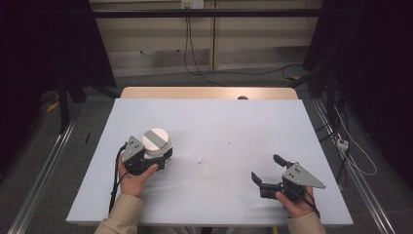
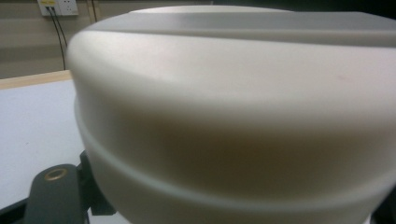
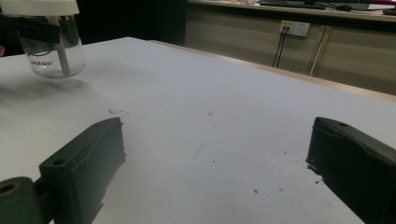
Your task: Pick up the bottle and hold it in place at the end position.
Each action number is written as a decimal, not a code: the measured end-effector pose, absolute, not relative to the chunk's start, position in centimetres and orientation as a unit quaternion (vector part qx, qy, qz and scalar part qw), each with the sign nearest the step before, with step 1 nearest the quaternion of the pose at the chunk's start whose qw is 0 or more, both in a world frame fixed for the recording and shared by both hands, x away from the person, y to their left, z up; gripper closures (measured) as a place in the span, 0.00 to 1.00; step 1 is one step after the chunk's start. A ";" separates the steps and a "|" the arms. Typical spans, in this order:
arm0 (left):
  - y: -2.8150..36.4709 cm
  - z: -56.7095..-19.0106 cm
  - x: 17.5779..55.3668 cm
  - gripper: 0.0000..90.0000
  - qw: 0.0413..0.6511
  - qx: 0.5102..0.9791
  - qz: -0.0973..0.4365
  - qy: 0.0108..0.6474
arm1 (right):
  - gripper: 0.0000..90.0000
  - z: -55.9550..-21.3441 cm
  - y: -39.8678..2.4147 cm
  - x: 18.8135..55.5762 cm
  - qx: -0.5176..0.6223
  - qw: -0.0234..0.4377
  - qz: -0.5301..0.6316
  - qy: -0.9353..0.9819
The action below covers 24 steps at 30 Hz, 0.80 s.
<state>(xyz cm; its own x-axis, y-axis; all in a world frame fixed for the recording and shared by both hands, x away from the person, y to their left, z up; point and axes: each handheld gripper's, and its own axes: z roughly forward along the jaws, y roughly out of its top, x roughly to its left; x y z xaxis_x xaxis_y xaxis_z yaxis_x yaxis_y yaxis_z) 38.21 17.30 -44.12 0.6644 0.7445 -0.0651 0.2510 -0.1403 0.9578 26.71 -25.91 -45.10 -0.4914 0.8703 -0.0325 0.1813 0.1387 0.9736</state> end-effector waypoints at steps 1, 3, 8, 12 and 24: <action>17.1 -44.1 38.3 0.20 0.559 0.722 0.218 0.344 | 0.04 -45.1 -25.9 26.7 0.386 0.325 0.531 0.681; 16.9 -44.1 38.5 0.20 0.560 0.722 0.219 0.343 | 0.04 -45.1 -25.9 26.7 0.386 0.325 0.531 0.681; 16.1 -44.0 38.9 0.20 0.565 0.721 0.215 0.339 | 0.04 -45.1 -26.0 26.8 0.387 0.325 0.531 0.680; 15.6 -43.8 39.3 0.20 0.569 0.720 0.213 0.336 | 0.04 -45.1 -26.0 26.9 0.386 0.326 0.531 0.680; 14.3 -43.5 40.4 0.20 0.575 0.719 0.209 0.328 | 0.04 -45.1 -26.1 27.0 0.389 0.327 0.531 0.678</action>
